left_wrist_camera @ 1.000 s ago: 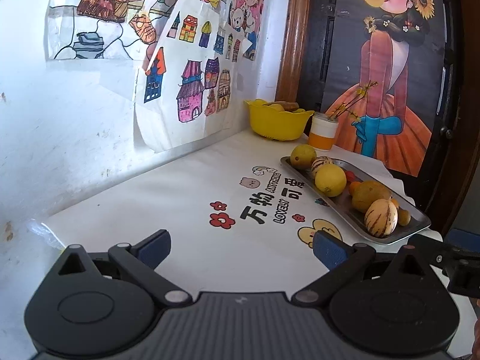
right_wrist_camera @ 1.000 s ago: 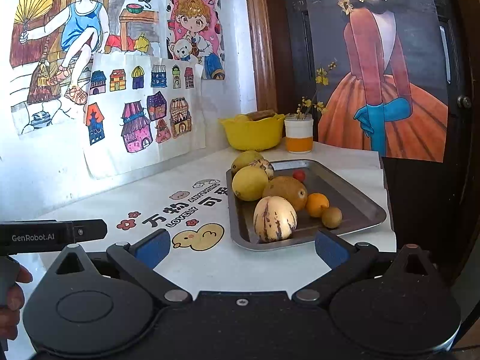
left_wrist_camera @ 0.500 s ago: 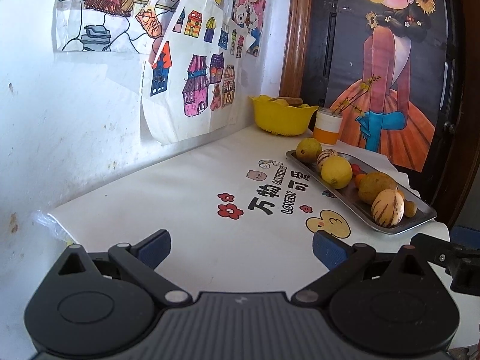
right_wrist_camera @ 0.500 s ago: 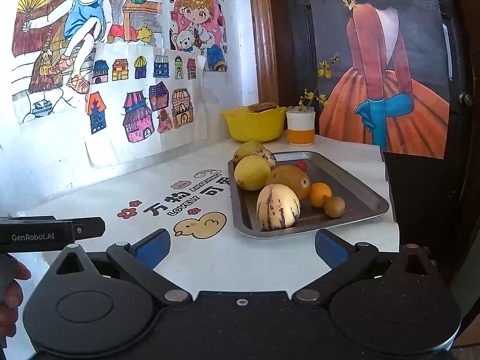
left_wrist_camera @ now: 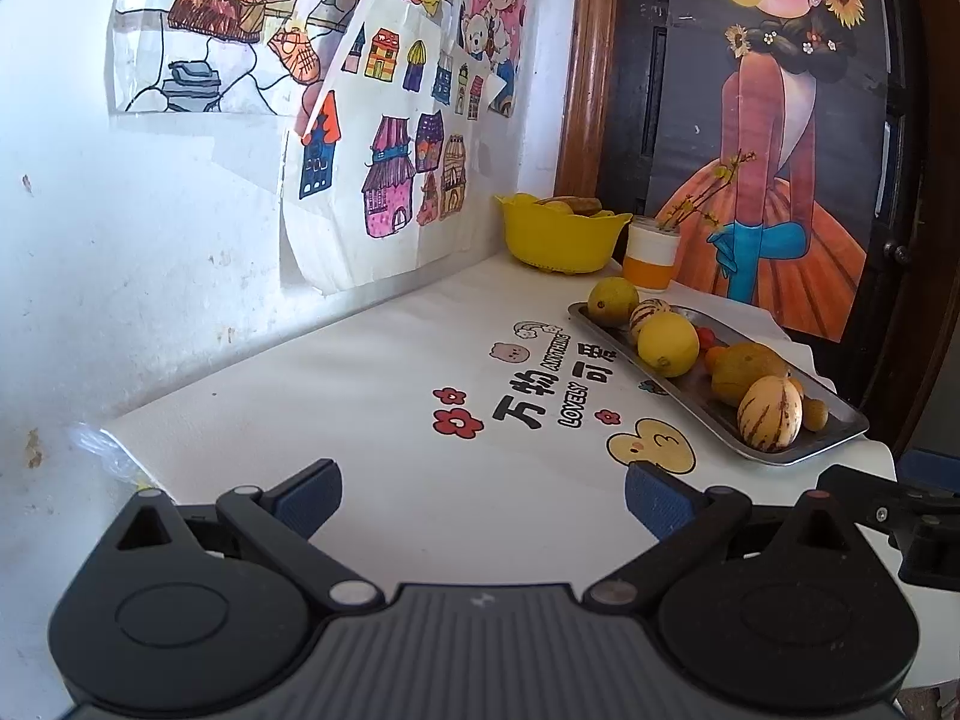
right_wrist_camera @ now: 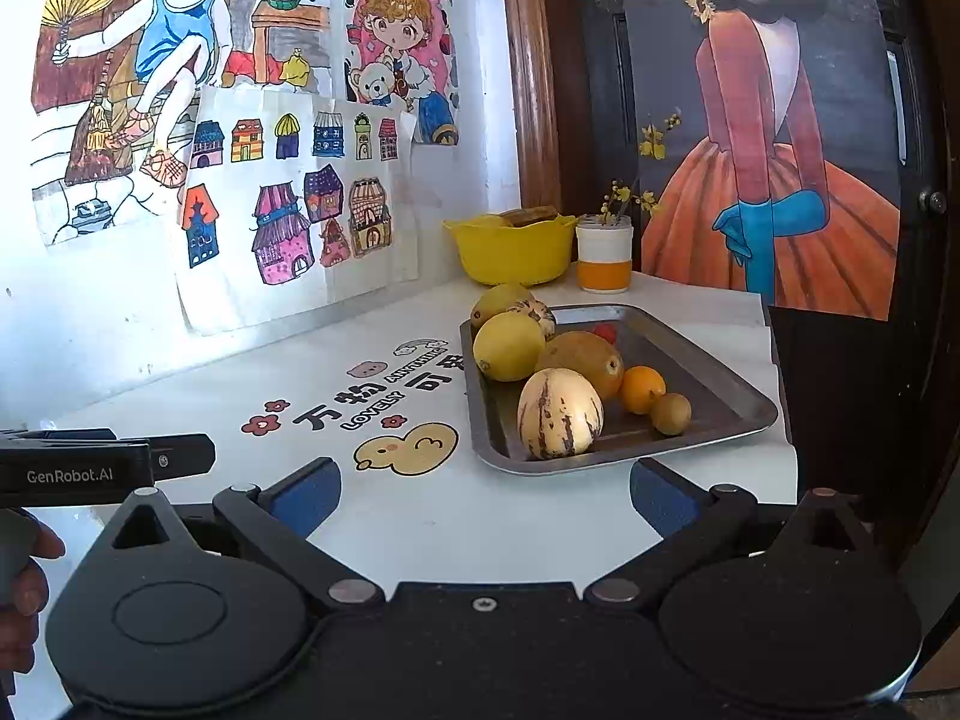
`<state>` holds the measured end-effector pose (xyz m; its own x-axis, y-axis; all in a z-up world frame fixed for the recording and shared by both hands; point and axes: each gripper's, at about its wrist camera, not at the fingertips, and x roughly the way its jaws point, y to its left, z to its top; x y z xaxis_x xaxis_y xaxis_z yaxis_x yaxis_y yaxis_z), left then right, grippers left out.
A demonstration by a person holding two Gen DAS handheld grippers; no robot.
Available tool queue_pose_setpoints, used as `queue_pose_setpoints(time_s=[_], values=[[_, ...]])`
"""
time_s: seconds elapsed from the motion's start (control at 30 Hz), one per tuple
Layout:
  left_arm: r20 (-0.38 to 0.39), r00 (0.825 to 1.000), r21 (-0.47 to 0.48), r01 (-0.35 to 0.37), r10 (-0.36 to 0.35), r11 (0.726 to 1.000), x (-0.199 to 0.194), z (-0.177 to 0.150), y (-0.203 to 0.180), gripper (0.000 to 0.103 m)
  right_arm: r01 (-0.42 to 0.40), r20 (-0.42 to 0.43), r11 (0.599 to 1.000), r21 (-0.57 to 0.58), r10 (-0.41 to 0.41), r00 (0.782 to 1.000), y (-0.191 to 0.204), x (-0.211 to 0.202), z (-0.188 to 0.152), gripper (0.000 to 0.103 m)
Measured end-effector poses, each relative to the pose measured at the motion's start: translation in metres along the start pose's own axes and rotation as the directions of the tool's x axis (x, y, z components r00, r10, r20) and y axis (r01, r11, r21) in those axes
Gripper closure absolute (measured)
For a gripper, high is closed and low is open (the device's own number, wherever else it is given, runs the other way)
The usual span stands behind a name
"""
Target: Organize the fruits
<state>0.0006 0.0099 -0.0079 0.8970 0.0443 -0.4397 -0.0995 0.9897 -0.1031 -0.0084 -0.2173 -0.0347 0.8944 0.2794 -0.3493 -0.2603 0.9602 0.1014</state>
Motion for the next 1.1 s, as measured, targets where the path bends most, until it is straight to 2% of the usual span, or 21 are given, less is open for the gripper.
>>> queue_pose_setpoints(time_s=[1.1], values=[[-0.004,1.0,-0.008,-0.001,0.001,1.0,-0.003,-0.0027,0.0048,0.001,-0.011,-0.009,1.0,-0.008,0.011,1.0,0.0029,-0.003,-0.0008,0.001]])
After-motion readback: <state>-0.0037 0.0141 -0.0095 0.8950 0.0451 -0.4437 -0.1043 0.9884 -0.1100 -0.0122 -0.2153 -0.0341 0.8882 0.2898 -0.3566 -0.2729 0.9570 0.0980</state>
